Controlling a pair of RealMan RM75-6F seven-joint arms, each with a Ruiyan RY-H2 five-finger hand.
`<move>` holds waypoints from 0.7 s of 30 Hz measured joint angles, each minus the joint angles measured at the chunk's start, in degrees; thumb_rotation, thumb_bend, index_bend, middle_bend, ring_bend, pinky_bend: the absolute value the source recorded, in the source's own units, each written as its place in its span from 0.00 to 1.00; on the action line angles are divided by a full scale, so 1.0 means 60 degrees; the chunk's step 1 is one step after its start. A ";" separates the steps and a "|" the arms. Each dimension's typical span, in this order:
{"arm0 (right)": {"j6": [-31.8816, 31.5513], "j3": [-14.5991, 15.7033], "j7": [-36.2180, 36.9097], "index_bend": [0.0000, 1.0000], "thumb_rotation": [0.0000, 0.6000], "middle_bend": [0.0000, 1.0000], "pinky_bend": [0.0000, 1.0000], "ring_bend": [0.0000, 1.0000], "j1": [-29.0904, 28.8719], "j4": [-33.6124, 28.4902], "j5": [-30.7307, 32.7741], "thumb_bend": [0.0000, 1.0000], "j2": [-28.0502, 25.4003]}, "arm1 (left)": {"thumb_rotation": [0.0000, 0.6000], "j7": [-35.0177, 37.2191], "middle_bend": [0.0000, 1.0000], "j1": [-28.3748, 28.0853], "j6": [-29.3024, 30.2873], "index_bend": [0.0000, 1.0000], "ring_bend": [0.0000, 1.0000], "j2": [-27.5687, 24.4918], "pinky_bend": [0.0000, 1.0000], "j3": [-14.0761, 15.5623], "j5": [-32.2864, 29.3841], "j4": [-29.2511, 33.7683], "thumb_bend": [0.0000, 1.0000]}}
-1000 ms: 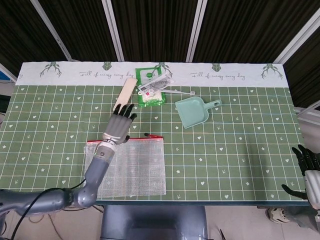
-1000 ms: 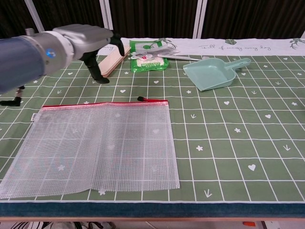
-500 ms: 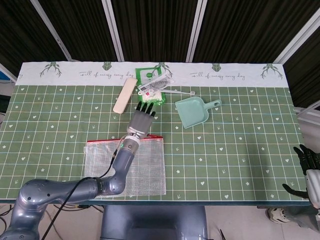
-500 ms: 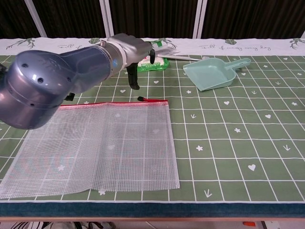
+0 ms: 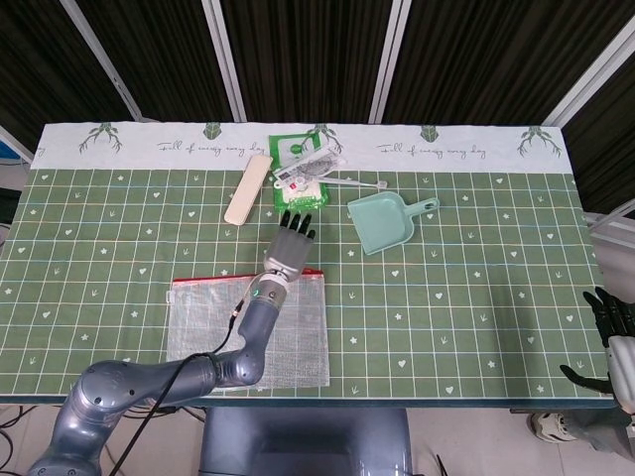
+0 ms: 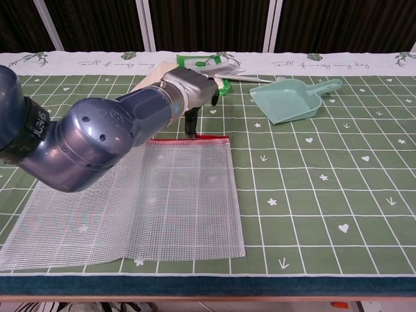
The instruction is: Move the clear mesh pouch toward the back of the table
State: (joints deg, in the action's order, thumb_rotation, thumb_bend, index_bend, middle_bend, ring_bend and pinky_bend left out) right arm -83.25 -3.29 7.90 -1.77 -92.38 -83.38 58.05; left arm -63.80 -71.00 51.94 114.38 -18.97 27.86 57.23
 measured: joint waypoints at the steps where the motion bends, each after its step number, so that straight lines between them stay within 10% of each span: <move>1: 0.0004 -0.0003 0.0007 0.00 1.00 0.00 0.20 0.00 0.0001 -0.0006 0.0010 0.14 -0.0003 | 1.00 0.0003 0.01 -0.0006 -0.0012 0.19 0.00 0.0021 0.00 0.0029 0.0007 -0.0034 0.18; 21: 0.0111 -0.0037 0.0050 0.00 1.00 0.00 0.20 0.00 0.0006 -0.0150 0.0181 0.14 -0.0047 | 1.00 0.0166 0.01 -0.0423 -0.0335 0.22 0.00 0.0747 0.00 -0.0054 0.0124 -0.1317 0.23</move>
State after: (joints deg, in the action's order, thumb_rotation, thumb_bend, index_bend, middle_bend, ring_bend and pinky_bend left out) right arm -82.58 -3.51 8.21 -1.73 -93.28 -82.30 57.76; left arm -62.81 -73.54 49.93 118.86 -19.30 28.61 49.33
